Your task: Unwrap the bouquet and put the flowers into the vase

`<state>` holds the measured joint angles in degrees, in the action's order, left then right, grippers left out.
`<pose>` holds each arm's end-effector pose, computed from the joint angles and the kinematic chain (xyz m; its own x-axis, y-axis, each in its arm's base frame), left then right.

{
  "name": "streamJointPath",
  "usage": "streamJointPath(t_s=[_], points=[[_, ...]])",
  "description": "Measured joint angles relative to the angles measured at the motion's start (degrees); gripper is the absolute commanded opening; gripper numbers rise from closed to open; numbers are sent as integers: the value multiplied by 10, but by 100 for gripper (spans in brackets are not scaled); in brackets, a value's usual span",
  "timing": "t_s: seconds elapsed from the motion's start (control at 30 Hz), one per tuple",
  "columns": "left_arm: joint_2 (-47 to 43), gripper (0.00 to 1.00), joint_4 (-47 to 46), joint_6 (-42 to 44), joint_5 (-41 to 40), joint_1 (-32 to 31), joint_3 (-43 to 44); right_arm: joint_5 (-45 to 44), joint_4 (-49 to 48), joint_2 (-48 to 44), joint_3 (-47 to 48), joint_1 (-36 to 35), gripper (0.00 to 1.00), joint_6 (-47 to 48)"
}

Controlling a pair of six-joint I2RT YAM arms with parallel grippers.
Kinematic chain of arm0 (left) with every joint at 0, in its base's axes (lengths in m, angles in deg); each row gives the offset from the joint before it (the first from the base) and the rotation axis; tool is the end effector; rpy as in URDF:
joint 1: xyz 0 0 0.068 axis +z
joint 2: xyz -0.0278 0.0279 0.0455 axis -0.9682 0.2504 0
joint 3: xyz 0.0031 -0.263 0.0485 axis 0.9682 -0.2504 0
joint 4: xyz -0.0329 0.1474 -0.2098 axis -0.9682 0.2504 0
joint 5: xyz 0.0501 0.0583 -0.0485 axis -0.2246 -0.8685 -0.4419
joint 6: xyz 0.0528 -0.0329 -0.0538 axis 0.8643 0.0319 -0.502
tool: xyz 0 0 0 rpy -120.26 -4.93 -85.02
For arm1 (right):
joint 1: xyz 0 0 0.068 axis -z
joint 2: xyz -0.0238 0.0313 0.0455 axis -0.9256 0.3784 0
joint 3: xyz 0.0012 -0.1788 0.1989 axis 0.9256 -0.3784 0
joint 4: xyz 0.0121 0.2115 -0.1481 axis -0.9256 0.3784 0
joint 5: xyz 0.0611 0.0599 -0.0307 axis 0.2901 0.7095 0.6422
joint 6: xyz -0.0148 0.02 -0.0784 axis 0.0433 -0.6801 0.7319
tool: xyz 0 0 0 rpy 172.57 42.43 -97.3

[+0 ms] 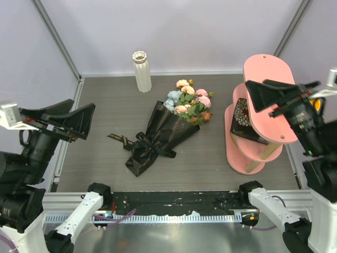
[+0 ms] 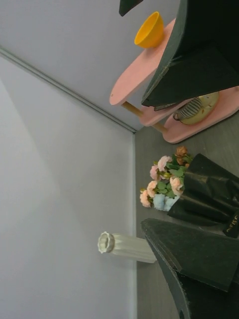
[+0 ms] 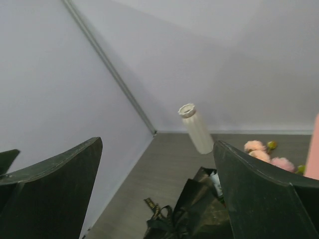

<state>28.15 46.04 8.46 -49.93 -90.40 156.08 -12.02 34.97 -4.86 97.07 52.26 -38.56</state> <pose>0.0366 -0.0177 0.5562 0.1001 -0.5092 -0.8548 0.4521 0.7886 -0.4169 0.0764 0.0281 0.5667 0.0898 0.4952 -0.8641 -0.4401 0.7981 0.4115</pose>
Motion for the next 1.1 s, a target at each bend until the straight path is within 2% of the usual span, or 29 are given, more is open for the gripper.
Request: streamJointPath(t_s=[0.23,0.43,0.53,0.63,0.73,0.83,1.0,1.1], points=[[2,100,38,0,-1,0,-72,108,-63,64,-45,-42,100,-96],[4,100,61,-1,-9,0,-122,158,-87,87,-80,-90,100,-114],[4,99,73,-1,-24,0,-152,152,-93,100,-94,-144,100,-102],[2,98,89,-2,-39,0,-183,112,-82,127,-97,-239,100,-72],[-2,98,111,-19,-71,0,-222,14,-55,172,-87,-368,100,-29],[-17,99,133,-52,-104,0,-270,-68,-47,223,-92,-457,100,6],[-39,100,161,-123,-126,0,-356,-174,-50,292,-139,-540,100,66],[-31,100,167,-185,-136,0,-404,-219,-58,347,-153,-561,93,95]])
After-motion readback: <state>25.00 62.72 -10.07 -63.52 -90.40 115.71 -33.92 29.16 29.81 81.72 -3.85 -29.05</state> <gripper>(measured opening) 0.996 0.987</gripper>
